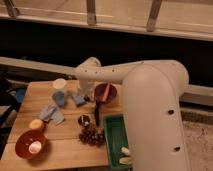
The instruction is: Place sponge in red bowl
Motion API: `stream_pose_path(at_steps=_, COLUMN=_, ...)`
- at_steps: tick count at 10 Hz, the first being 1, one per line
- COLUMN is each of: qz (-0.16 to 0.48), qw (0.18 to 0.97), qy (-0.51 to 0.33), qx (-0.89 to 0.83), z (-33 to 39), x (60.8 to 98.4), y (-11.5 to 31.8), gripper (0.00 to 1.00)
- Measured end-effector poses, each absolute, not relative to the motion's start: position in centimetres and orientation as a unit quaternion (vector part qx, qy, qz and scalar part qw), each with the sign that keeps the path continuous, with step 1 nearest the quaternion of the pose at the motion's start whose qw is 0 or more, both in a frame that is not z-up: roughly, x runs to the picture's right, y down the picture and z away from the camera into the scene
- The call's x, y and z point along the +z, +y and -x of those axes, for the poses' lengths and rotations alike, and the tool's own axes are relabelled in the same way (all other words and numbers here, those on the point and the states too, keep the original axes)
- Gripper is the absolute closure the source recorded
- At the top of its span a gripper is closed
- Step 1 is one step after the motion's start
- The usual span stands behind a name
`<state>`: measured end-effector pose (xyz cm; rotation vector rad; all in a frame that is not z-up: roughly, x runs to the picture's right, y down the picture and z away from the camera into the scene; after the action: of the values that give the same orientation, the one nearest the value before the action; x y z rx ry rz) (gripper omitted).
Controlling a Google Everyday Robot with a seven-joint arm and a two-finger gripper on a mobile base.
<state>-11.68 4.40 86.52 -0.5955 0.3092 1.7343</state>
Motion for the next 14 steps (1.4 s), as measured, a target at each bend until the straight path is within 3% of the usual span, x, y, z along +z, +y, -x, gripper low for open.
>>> stream_pose_path(at_steps=11, qz=0.317, qw=0.561, qy=0.149, qx=0.750, z=13.2, x=91.9, y=6.6, gripper=0.35)
stream_pose_path(at_steps=12, qz=0.318, qw=0.554, qy=0.151, qx=0.754, z=12.7, x=92.3, y=6.9, gripper=0.37)
stream_pose_path(at_steps=14, qz=0.314, qw=0.547, qy=0.141, qx=0.763, z=12.4, x=92.7, y=7.0, gripper=0.54)
